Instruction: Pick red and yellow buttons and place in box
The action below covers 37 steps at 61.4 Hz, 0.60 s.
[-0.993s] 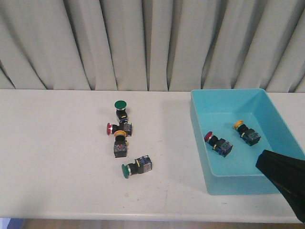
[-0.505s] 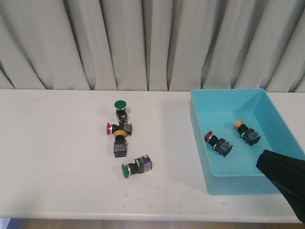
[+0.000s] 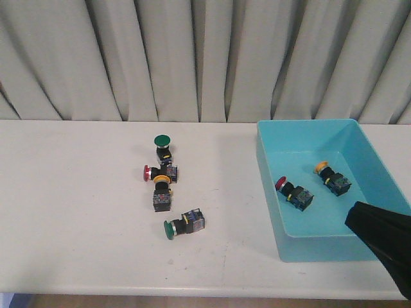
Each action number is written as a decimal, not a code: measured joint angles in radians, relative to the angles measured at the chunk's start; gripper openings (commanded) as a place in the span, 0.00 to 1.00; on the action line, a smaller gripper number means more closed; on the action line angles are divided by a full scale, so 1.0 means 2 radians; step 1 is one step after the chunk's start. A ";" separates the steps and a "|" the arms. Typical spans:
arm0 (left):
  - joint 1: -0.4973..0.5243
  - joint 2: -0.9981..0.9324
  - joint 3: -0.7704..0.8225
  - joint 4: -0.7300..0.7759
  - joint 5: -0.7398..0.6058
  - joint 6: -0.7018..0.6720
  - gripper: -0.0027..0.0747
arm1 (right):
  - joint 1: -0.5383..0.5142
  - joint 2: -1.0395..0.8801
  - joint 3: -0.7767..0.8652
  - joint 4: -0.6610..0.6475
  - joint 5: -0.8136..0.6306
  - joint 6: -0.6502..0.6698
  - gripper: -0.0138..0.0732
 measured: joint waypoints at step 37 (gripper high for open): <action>0.000 0.000 0.000 -0.004 0.000 0.004 0.03 | 0.000 0.000 0.000 0.000 0.000 0.000 0.15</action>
